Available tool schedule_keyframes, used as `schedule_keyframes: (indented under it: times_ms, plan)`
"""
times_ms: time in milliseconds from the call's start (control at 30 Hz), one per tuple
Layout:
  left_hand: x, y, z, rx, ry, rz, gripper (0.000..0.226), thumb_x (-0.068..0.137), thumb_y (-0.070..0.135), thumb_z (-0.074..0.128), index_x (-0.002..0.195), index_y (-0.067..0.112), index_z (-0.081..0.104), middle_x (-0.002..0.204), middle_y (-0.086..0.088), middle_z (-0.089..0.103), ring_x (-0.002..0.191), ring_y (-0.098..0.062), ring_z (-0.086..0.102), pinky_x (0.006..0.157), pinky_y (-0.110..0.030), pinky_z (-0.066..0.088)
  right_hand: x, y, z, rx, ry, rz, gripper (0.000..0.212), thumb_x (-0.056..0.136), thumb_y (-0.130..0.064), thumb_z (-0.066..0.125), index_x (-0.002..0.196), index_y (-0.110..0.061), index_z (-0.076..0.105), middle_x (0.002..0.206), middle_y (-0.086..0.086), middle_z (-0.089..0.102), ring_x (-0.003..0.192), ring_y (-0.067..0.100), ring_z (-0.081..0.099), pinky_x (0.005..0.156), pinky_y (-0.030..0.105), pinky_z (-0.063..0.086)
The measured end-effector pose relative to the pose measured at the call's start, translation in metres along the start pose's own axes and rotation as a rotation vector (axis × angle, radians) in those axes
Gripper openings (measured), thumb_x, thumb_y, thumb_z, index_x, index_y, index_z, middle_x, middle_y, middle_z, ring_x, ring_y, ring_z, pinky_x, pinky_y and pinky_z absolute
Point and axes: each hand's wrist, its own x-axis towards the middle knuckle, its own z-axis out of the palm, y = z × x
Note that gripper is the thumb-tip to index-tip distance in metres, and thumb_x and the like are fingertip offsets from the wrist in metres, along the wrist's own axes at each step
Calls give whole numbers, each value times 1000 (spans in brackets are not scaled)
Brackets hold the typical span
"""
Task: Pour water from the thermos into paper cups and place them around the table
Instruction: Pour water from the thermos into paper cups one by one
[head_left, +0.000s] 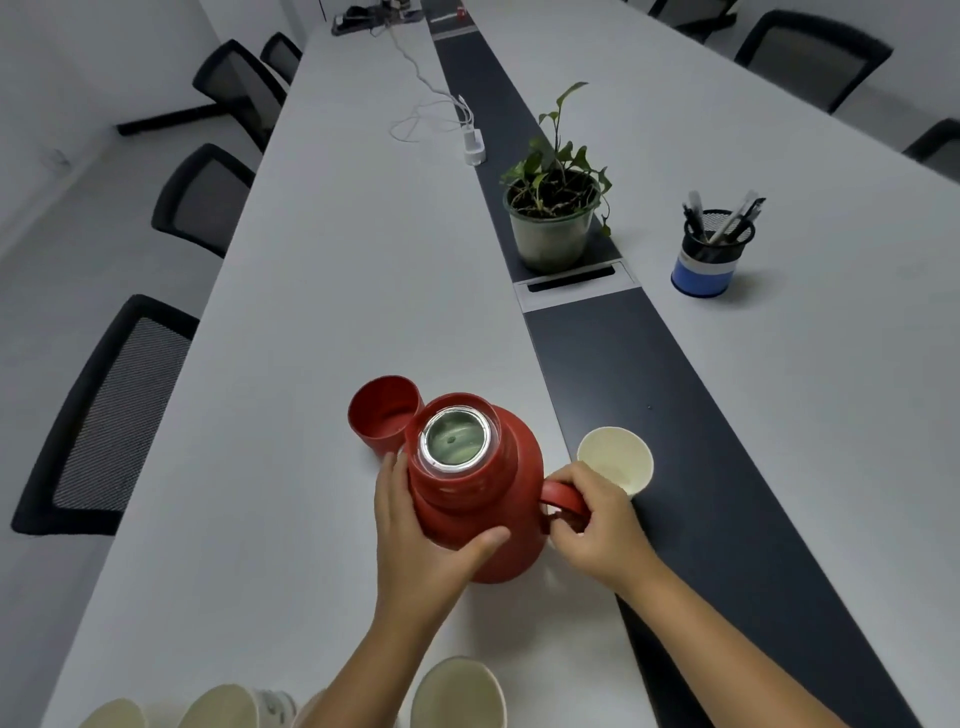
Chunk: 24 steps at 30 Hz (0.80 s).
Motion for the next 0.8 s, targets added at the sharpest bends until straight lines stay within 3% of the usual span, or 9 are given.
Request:
schedule_keyframes:
  times_ms: [67,133,267,433,567,633,700,800]
  plan:
    - [2,4,3,22,28,16,110,35,57,67,135,34,25,142,10,31,130,-3,28,107,-27,27,-11,8,-12,5,-21,-26,26,64,-25,51,90,-25,54,85,-13,55,82,2,52,72,8,41]
    - [3,5,6,30,45,7,111,35,57,68,135,29,28,140,10,34,128,-4,30,110,-33,30,-21,16,-28,26,61,6,29,65,-32,52,94,-38,51,93,-20,55,89,-1,53,78,6,42]
    - [3,5,8,44,75,2,110,39,56,69,136,22,31,139,3,36,129,-13,33,109,-43,33,-30,29,-62,37,321,81,26,67,-41,52,88,-57,49,85,-28,54,71,5,51,63,6,42]
    - [1,-1,9,36,103,-3,110,39,55,69,136,21,31,139,1,36,129,-14,34,109,-45,33,-25,36,-73,-62,234,30,20,67,-40,54,84,-31,54,81,-31,53,67,-1,51,57,4,41]
    - [2,-2,11,34,108,-12,113,38,56,68,137,19,31,140,-1,35,130,-14,33,109,-45,32,-24,33,-73,-107,213,-22,26,66,-38,57,89,-27,52,90,-36,48,77,-4,50,62,4,42]
    - [2,-1,11,36,105,-13,113,37,56,68,137,19,31,140,-1,35,130,-15,33,109,-45,32,-29,34,-73,-79,274,41,37,62,-40,62,95,-31,50,97,-37,44,86,-5,49,69,4,42]
    - [3,-1,11,38,102,-17,113,37,55,68,137,19,30,141,-1,35,130,-15,32,109,-45,32,-37,42,-70,-42,319,173,63,57,-32,77,110,-35,42,112,-32,39,96,1,47,76,6,41]
    - [2,-2,11,34,106,-16,112,38,54,69,137,20,31,140,0,35,129,-13,32,110,-44,32,-39,56,-58,25,235,425,103,55,-1,82,137,-18,21,138,-1,32,125,23,37,98,24,32]
